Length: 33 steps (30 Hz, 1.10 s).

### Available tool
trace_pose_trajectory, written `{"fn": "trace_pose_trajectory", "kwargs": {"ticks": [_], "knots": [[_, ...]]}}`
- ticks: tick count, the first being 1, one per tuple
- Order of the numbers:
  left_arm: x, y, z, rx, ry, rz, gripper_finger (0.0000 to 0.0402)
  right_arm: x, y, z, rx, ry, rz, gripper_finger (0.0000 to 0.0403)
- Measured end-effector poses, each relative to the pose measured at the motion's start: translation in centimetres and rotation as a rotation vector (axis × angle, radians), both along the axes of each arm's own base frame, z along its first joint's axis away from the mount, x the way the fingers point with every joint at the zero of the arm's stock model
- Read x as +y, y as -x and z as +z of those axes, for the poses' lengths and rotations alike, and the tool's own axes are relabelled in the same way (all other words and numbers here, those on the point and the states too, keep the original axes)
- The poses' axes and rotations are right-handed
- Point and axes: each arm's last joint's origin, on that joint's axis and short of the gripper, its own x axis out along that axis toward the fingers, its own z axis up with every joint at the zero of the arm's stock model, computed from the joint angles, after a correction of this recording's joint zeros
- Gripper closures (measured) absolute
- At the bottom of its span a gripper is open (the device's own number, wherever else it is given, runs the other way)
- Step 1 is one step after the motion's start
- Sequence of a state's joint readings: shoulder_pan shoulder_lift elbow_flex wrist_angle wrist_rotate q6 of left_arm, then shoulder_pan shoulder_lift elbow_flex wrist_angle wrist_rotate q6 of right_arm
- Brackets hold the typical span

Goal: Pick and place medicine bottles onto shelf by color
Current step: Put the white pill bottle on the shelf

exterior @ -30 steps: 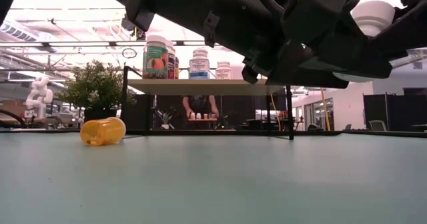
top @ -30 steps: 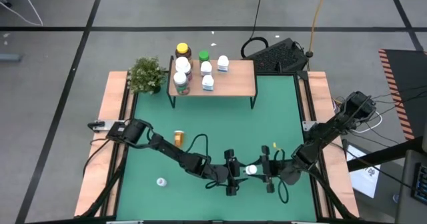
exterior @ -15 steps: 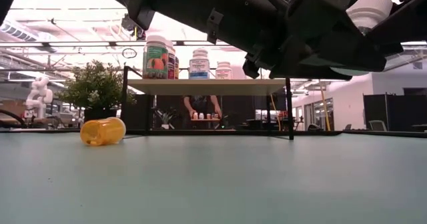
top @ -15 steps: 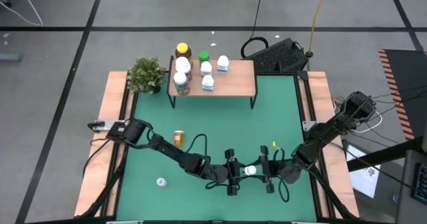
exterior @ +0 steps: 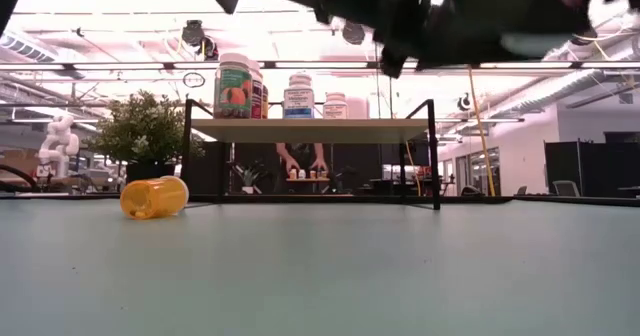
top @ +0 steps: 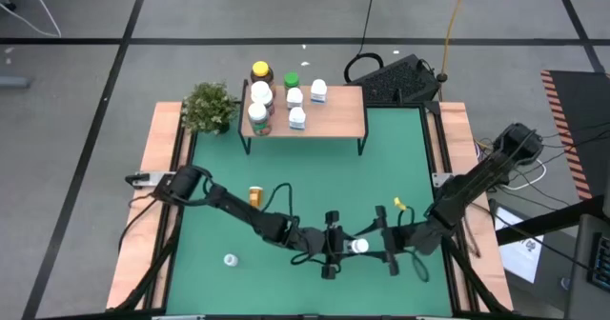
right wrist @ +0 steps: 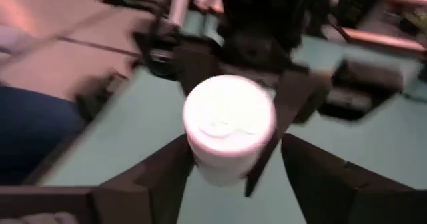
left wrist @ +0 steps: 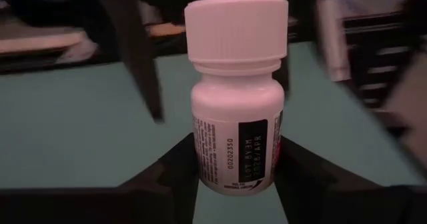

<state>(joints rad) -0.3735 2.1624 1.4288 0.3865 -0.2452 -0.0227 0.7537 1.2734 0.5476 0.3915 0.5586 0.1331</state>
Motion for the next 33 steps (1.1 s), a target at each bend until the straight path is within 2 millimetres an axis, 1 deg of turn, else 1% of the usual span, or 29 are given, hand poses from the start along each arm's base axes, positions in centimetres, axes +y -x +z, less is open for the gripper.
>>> {"fn": "trace_pose_trajectory", "kwargs": {"ticks": [2, 5, 8, 11, 14, 17, 21, 26, 29, 33], "knots": [[0.3, 0.0, 0.7, 0.001, 0.028, -0.070, 0.0247, -0.4, 0.6, 1.4, -0.026, -0.027, 0.067, 0.0157], [0.9, -0.3, 1.3, -0.022, 0.086, -0.194, 0.0247, -1.1, 1.4, 3.6, -0.089, -0.081, 0.179, 0.0134], [1.6, -0.6, 1.5, -0.046, 0.106, -0.257, 0.0247, -1.8, 1.6, 4.7, -0.137, -0.099, 0.216, 0.0119], [2.6, -1.0, 1.6, -0.047, 0.107, -0.243, 0.0237, -2.3, 1.0, 4.5, -0.123, -0.094, 0.226, 0.0113], [3.6, -1.3, 1.6, -0.050, 0.098, -0.225, 0.0238, -2.7, 0.3, 4.2, -0.118, -0.093, 0.225, 0.0113], [5.0, -1.6, 1.5, -0.050, 0.094, -0.188, 0.0247, -3.3, -0.2, 4.1, -0.118, -0.089, 0.189, 0.0114], [6.6, -2.0, 1.5, -0.052, 0.074, -0.125, 0.0243, -4.0, -0.6, 4.1, -0.127, -0.071, 0.092, 0.0114], [8.0, -2.3, 1.4, -0.050, 0.006, -0.084, 0.0237, -5.0, 0.0, 4.3, -0.119, 0.016, -0.071, 0.0115], [9.0, -2.4, 1.3, -0.041, -0.016, -0.068, 0.0246, -5.5, 0.8, 4.8, -0.113, 0.017, -0.087, 0.0115], [10.4, -2.6, 1.2, -0.042, -0.024, -0.039, 0.0245, -6.0, 1.5, 5.1, -0.090, 0.007, -0.085, 0.0115]]}}
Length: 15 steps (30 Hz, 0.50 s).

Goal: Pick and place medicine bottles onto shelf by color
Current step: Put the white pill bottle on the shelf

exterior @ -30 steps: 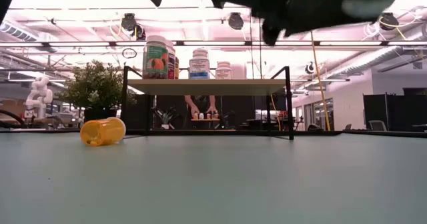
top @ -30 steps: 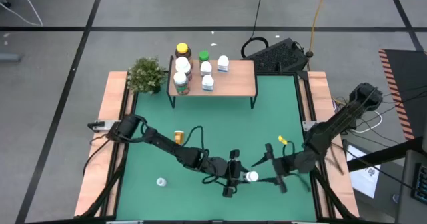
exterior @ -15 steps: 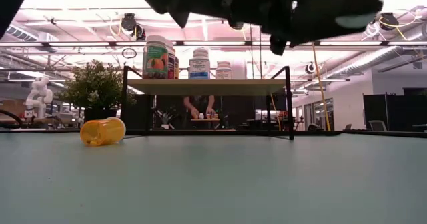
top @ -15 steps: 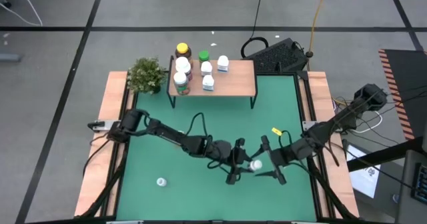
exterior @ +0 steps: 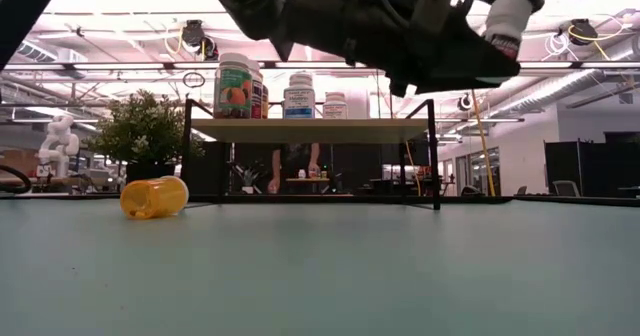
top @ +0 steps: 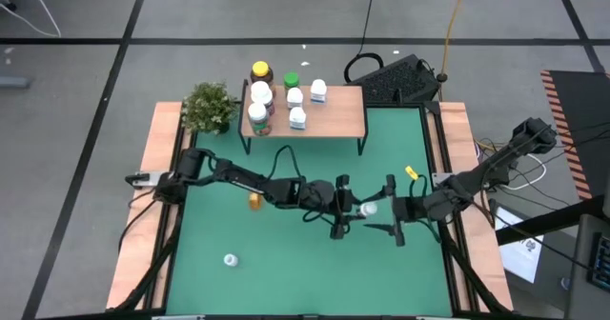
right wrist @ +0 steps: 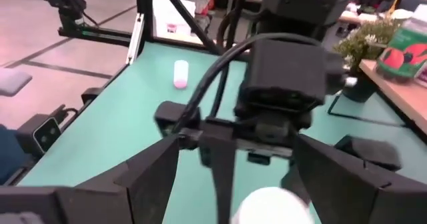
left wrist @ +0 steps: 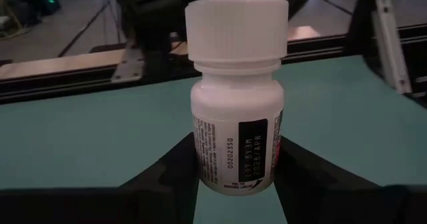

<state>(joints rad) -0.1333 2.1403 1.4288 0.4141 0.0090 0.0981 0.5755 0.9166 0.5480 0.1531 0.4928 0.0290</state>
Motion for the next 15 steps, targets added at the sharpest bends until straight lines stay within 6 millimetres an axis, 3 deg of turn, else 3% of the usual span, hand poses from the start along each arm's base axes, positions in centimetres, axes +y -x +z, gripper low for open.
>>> {"fn": "trace_pose_trajectory", "kwargs": {"ticks": [7, 15], "knots": [[1.1, -0.1, 0.0, -0.002, -0.022, 0.016, 0.0241, -0.5, 0.2, -0.4, 0.051, 0.012, -0.025, 0.0115], [0.7, -0.1, 0.0, -0.005, -0.026, 0.007, 0.0236, -1.5, 1.0, -1.9, 0.047, -0.038, -0.085, 0.0115]]}}
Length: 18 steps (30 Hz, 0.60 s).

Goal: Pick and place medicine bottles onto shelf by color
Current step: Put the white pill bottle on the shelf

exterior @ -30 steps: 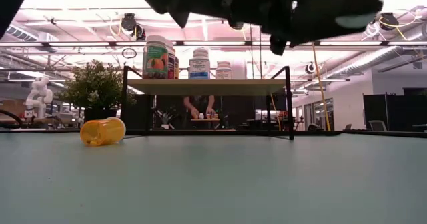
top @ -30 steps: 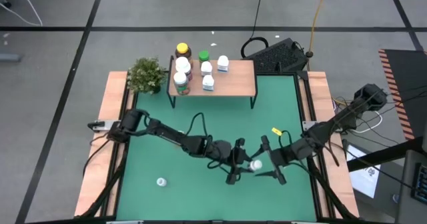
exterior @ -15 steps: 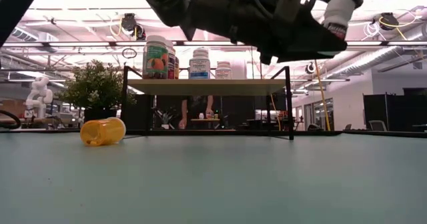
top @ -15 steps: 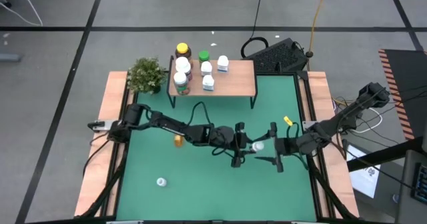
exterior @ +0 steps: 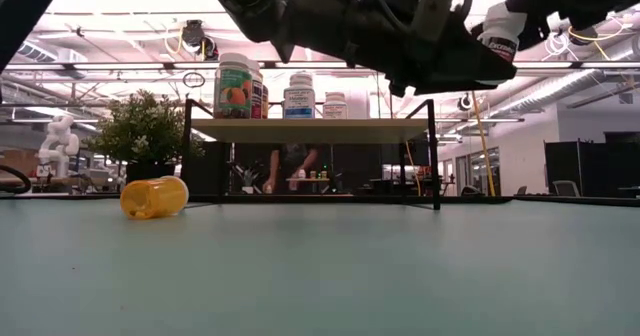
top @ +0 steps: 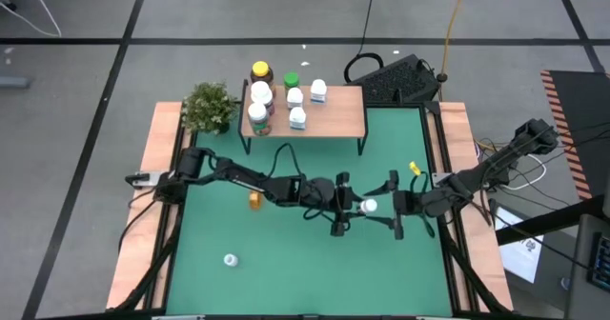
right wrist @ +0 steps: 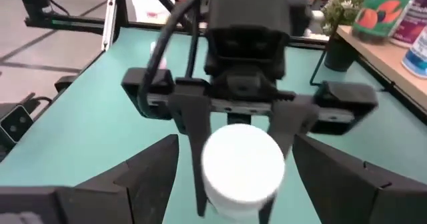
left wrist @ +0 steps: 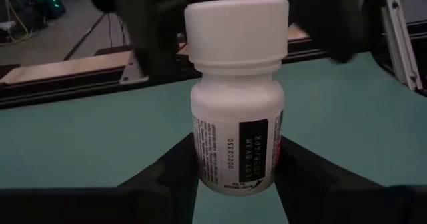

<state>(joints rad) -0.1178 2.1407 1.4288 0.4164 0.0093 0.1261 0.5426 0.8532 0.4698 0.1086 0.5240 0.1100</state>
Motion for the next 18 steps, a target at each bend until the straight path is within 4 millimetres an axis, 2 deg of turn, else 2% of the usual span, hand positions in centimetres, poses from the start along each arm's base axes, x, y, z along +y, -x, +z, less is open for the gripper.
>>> {"fn": "trace_pose_trajectory", "kwargs": {"ticks": [6, 18], "knots": [[-0.24, 0.02, 0.04, -0.004, 0.001, -0.005, 0.0247, -0.48, 0.84, -0.29, -0.063, -0.051, 0.006, 0.0131], [-0.02, -0.02, 0.07, -0.004, 0.031, 0.016, 0.0236, -0.83, 0.99, -0.72, -0.086, -0.057, 0.015, 0.0240]]}}
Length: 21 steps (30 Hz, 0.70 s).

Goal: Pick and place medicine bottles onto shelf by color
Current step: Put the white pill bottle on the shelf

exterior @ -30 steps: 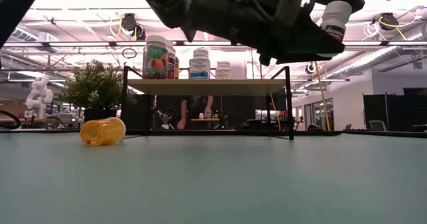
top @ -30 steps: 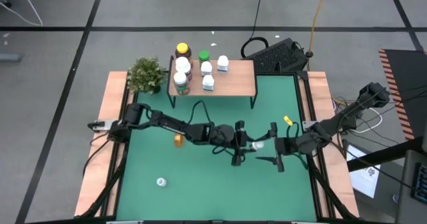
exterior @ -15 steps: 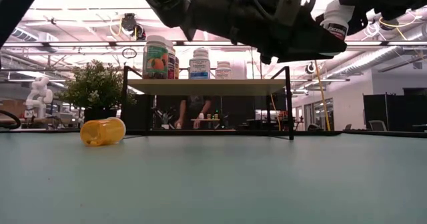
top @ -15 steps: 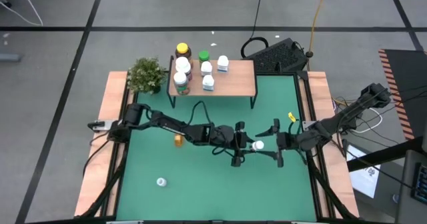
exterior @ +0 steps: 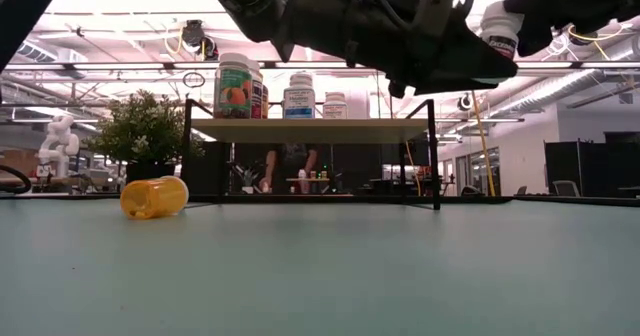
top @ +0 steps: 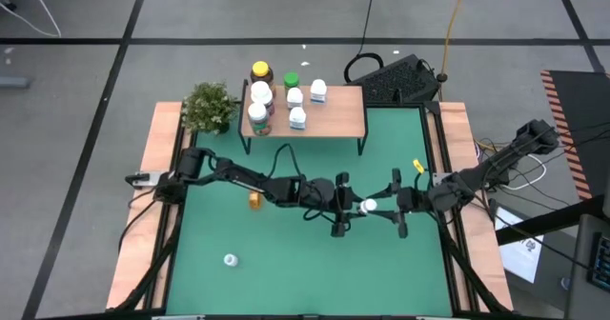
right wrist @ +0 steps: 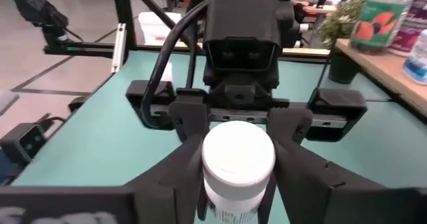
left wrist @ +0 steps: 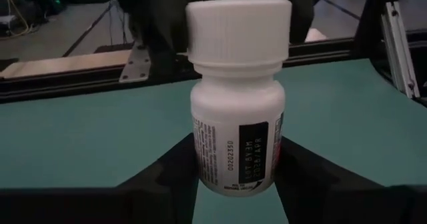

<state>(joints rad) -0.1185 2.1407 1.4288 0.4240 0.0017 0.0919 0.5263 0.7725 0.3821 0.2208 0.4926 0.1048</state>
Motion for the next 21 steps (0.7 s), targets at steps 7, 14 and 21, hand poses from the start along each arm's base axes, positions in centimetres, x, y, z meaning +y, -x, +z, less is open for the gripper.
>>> {"fn": "trace_pose_trajectory", "kwargs": {"ticks": [7, 14, 21], "knots": [[0.3, 0.5, -0.3, 0.095, -0.017, 0.062, 0.0173, -0.8, -0.6, 0.8, -0.044, 0.019, -0.014, 0.0261], [1.5, 3.4, 2.5, 0.332, -0.055, 0.197, 0.0098, -2.8, -1.9, 3.4, 0.043, 0.098, -0.050, 0.0255], [2.0, 7.3, 4.2, 0.379, -0.126, 0.420, 0.0112, -7.6, -4.8, 7.8, 0.130, 0.203, -0.122, 0.0258]]}}
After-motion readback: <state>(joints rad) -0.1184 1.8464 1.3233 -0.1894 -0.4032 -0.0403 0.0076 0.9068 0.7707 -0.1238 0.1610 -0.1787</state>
